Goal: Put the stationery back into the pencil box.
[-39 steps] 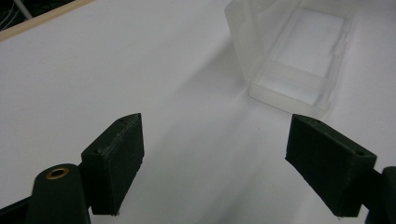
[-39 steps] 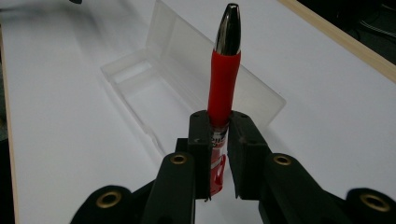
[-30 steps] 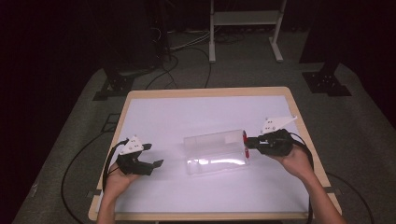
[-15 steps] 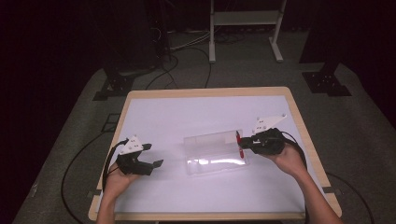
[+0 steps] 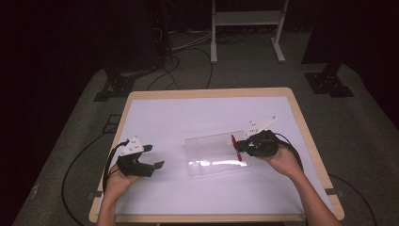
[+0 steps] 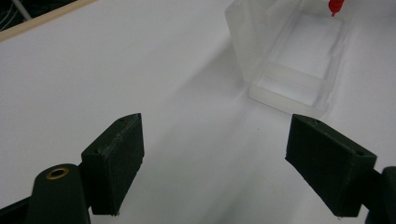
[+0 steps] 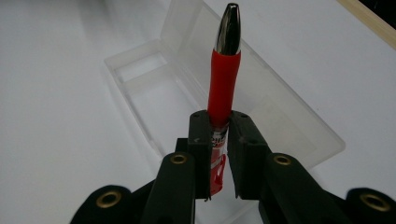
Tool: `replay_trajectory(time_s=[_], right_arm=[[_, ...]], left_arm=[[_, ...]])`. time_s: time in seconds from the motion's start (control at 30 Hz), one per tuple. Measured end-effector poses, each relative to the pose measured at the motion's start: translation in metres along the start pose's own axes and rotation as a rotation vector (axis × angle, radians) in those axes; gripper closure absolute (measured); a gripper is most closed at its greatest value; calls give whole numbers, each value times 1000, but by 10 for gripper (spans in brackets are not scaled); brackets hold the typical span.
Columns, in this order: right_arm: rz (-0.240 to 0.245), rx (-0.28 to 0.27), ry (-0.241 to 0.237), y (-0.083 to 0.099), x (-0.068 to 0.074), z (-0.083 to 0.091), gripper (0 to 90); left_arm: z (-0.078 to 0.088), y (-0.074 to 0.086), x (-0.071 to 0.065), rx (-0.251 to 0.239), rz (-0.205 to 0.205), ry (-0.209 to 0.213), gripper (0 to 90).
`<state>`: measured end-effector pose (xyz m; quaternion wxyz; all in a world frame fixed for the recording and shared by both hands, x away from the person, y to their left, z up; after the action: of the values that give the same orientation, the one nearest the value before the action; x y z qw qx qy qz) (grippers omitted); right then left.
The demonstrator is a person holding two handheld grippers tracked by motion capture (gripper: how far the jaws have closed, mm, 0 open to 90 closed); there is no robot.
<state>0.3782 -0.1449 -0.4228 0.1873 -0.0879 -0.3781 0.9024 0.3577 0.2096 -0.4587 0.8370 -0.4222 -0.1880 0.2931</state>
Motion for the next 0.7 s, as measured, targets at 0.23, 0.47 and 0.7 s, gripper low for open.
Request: replay_trajectory(time_s=[0.23,0.47,0.7], right_arm=[[6,11,-6,2,-1,-9,788],[17,17,-14,1,0,-16,788],[18,16,-18,-1,0,-22,788]], left_arm=[[0,0,0,0,0,2,187],[-1,0,-1,3,0,7,187],[-1,0,0,2,2,5,187]])
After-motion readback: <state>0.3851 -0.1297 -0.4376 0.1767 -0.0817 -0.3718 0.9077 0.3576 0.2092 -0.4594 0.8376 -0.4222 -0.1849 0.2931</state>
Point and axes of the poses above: each handheld gripper's, and its own axes: z roughly backward along the jaws, y roughly out of its underside, x roughly to its left, the point moved 6 cm from there along -z, roughly forward along the jaws, and after that the axes turned 3 degrees about -y, right-handed, at the moved point
